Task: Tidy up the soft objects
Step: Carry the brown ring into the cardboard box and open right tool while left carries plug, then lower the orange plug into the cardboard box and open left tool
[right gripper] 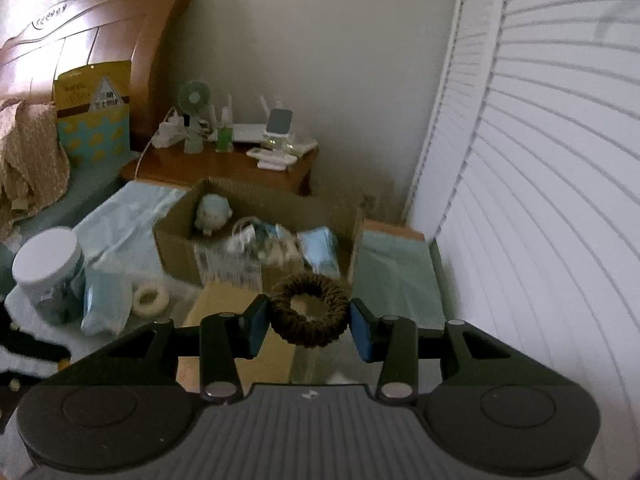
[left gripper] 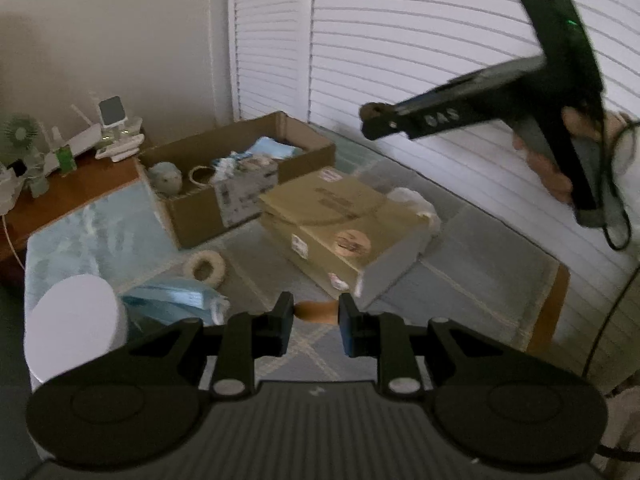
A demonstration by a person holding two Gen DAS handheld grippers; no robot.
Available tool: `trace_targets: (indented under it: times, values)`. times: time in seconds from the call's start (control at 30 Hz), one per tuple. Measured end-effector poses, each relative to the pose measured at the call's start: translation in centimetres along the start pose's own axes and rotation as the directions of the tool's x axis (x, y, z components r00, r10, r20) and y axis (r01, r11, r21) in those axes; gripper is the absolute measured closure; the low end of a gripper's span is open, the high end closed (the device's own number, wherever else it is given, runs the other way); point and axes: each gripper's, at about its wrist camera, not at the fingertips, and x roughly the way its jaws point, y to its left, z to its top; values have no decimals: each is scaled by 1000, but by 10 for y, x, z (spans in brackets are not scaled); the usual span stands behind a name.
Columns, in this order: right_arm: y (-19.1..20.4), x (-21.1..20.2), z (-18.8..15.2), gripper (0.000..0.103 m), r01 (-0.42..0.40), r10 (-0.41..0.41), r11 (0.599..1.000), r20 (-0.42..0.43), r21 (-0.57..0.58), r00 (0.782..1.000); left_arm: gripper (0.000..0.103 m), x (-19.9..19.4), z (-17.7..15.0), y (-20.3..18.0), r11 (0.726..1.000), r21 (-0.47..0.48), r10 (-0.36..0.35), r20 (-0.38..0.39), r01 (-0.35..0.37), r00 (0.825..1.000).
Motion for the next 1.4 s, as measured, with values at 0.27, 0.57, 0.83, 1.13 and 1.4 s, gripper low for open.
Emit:
trace_targets:
  times: [0.27,0.57,0.83,1.13,1.4]
  values:
    - [-4,61,41,55,-33,32,999,-16,-31,999,81,7,11,17,999,-21,27,7,-27,1000]
    - [-11,90,45,1,-43,42,999,-23,-11,999,81,18,23,30,999,-32,44,4,-44,999]
    - [-10,56,18,0,-48,52,997,-62,59,997,81,24,41,35,998,-1,61,15,-61,998]
    - [1,5,-20,0,-56,63,991,-57,121,996,81,44,85,62,994,3,106,22,-106,994]
    - [9,-15,-29,0,-31,35,997,-55,71,998,75,84,126,76,988,8,157,14,-157,987]
